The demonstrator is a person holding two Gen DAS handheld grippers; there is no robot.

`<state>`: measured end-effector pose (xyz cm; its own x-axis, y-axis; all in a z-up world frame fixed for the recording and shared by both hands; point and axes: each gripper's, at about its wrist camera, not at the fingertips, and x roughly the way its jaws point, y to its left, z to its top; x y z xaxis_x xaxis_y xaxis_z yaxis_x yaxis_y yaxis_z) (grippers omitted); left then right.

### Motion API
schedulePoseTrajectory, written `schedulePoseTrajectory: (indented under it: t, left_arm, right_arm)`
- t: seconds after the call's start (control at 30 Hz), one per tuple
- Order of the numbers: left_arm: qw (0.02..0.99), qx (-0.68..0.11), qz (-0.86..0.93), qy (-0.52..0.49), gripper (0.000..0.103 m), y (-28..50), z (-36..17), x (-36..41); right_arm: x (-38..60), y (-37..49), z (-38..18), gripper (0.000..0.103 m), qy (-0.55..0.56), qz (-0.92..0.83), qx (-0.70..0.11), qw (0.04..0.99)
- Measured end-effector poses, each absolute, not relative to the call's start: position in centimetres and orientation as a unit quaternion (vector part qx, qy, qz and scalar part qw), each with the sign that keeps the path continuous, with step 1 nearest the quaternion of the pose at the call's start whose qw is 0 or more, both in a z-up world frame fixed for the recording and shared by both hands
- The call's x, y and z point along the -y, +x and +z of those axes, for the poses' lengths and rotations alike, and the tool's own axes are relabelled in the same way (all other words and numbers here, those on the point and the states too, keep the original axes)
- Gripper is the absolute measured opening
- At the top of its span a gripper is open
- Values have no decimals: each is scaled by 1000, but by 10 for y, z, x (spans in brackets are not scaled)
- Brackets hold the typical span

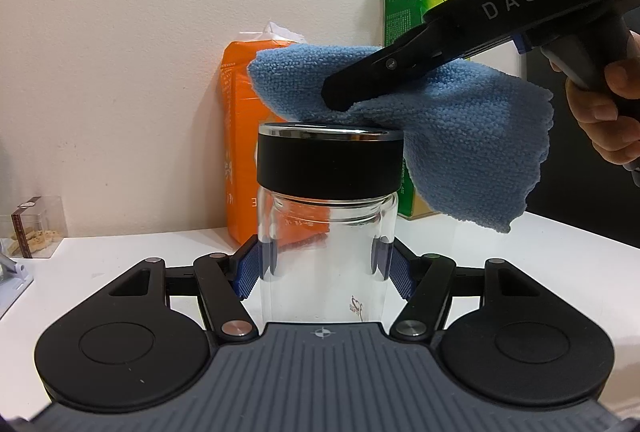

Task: Clean container
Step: 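Wipe the black lid with the cloth in the right gripper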

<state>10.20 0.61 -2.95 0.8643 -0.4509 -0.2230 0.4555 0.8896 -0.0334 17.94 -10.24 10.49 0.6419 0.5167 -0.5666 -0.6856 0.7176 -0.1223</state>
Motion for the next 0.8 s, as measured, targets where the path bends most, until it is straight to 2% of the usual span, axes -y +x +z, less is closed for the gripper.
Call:
schedulePoseTrajectory:
  t: [0.23,0.8]
  left_arm:
    - [965,-113,-235,10,79,130,-27,-33]
    - [964,-114,-239,6,79,136,-24,-28]
  right_arm:
    - [94,174,106,18,-175,347,-251,887]
    - [72,158,103,19,-196,372,-246,873]
